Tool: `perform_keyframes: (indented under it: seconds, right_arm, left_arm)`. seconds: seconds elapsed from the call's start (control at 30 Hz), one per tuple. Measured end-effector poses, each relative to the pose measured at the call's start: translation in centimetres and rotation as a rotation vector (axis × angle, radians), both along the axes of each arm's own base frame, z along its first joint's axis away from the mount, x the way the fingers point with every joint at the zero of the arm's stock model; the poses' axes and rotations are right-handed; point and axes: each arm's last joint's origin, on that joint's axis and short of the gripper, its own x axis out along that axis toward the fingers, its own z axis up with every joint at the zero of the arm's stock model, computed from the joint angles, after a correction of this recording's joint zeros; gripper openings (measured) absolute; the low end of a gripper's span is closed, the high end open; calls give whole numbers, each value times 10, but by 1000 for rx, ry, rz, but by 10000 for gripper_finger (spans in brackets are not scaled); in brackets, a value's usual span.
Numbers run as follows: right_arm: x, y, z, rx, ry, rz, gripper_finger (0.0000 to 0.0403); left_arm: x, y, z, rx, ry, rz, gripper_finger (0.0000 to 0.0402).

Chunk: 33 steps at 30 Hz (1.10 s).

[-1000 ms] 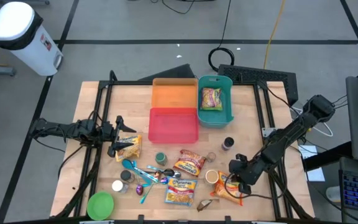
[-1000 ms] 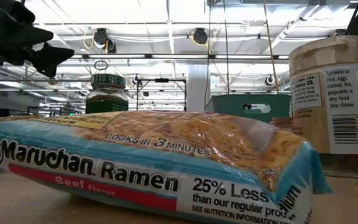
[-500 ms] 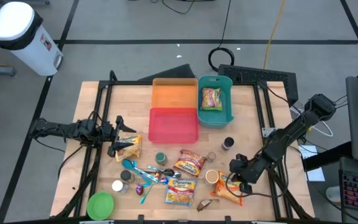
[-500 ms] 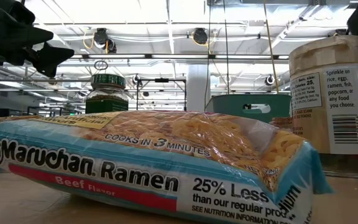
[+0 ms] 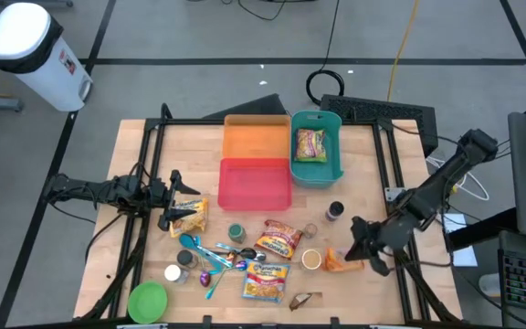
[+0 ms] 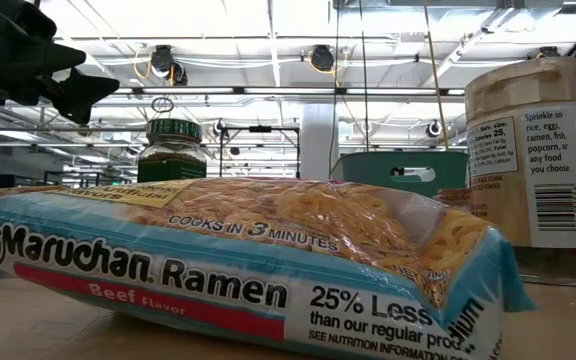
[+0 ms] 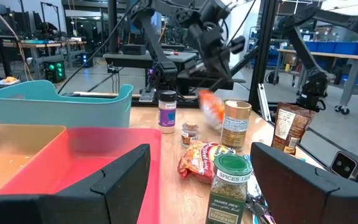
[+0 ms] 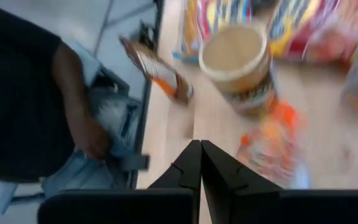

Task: Pick & Place Food Item
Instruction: Put the orange noodle pack into the blue bin

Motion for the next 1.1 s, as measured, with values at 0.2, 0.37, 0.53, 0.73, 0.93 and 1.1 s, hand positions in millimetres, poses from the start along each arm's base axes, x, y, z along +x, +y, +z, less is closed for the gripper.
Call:
perform_keyframes:
  seconds: [0.2,0.37,0.53,0.73,0.93,1.1]
  right_arm:
    - [-6,-9,12,-59,-136,-37,0]
    - [4,-5,23,-114,-382,-88,2]
    - [14,10,35,-38,-792,66,49]
    - [12,21,73,-39,-1238,213,178]
    - [32,41,76,-401,-1016,238,297]
    - [44,39,55,-563,-455,57,331]
  left_arm:
    - [0,0,0,0,-1,0,283]
    - [0,0,0,0,-1,0,283]
    - [0,0,0,0,-1,0,283]
    - [0,0,0,0,-1,0,283]
    - [0,0,0,0,0,0,283]
    - [0,0,0,0,-1,0,283]
